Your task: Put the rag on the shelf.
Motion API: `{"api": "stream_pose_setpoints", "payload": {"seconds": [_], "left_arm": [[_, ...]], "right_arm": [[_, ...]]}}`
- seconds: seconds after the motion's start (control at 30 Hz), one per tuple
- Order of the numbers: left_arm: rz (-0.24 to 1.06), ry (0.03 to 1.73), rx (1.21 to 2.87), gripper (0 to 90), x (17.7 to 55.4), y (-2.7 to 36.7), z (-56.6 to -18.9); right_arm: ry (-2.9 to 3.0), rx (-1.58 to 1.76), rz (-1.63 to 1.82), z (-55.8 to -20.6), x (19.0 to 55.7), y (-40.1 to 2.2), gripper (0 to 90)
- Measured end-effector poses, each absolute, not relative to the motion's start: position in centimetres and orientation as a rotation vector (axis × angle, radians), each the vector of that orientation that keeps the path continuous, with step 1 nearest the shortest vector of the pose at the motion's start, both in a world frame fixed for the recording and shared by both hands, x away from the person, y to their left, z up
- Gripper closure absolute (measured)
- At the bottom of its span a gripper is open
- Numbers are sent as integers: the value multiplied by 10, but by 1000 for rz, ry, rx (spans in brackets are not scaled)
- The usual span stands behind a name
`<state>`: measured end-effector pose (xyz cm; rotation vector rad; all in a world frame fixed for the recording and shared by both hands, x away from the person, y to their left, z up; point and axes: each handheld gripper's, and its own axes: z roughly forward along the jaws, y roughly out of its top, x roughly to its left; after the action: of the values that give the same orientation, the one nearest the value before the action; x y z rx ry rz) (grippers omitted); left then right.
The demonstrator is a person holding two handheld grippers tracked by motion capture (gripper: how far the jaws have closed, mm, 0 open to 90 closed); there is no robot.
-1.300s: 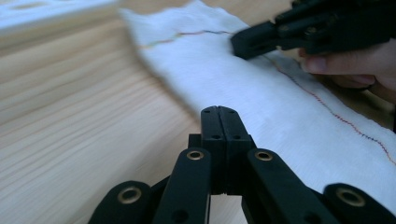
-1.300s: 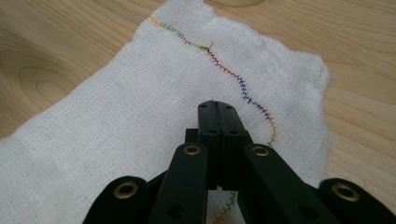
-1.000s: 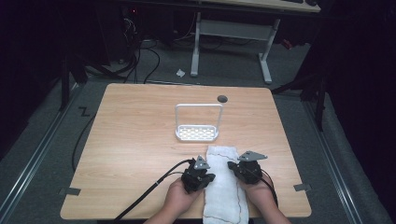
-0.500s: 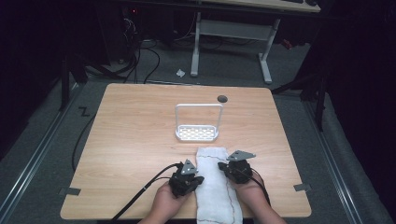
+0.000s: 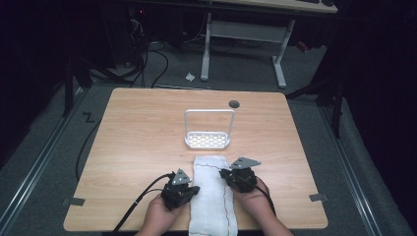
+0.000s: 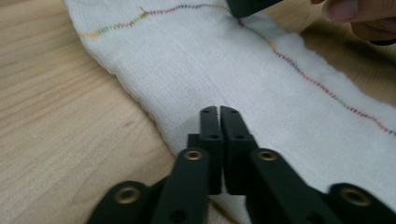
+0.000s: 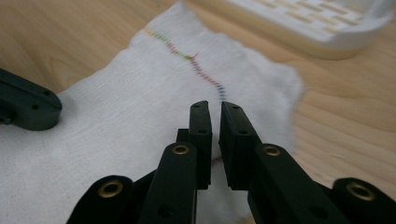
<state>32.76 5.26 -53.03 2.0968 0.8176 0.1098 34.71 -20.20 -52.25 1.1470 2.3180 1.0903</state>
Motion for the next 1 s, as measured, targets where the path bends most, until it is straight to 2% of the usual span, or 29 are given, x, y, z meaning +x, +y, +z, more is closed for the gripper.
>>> {"api": "stream_pose_setpoints", "payload": {"seconds": [0.03, 0.13, 0.23, 0.37, 0.53, 0.57, 0.6, 0.67, 0.77, 1.0], "left_arm": [[131, 840, 2054, 790, 335, 56, -527], [149, 909, 1994, 734, 351, 60, -525], [193, 1016, 1939, 613, 383, 62, -527], [188, 1058, 1926, 569, 402, 57, -530], [149, 1064, 1934, 574, 410, 48, -538], [157, 1062, 1938, 598, 410, 48, -538], [145, 1062, 1931, 606, 409, 49, -539], [134, 1063, 1921, 612, 409, 50, -540], [138, 1063, 1926, 679, 409, 50, -540], [121, 1063, 1920, 690, 410, 51, -541]], "right_arm": [[2260, 1173, 1088, -519, 347, -217, 816], [2235, 1230, 1106, -521, 350, -228, 800], [2246, 1250, 1106, -526, 354, -230, 747], [2239, 1254, 1119, -527, 356, -226, 729], [2260, 1304, 1103, -532, 371, -223, 722], [2286, 1308, 1097, -532, 375, -221, 809], [2301, 1293, 1096, -531, 376, -220, 833], [2306, 1289, 1082, -530, 376, -219, 838], [2287, 1243, 1053, -519, 378, -213, 837], [2254, 1222, 1010, -511, 381, -205, 839]]}}
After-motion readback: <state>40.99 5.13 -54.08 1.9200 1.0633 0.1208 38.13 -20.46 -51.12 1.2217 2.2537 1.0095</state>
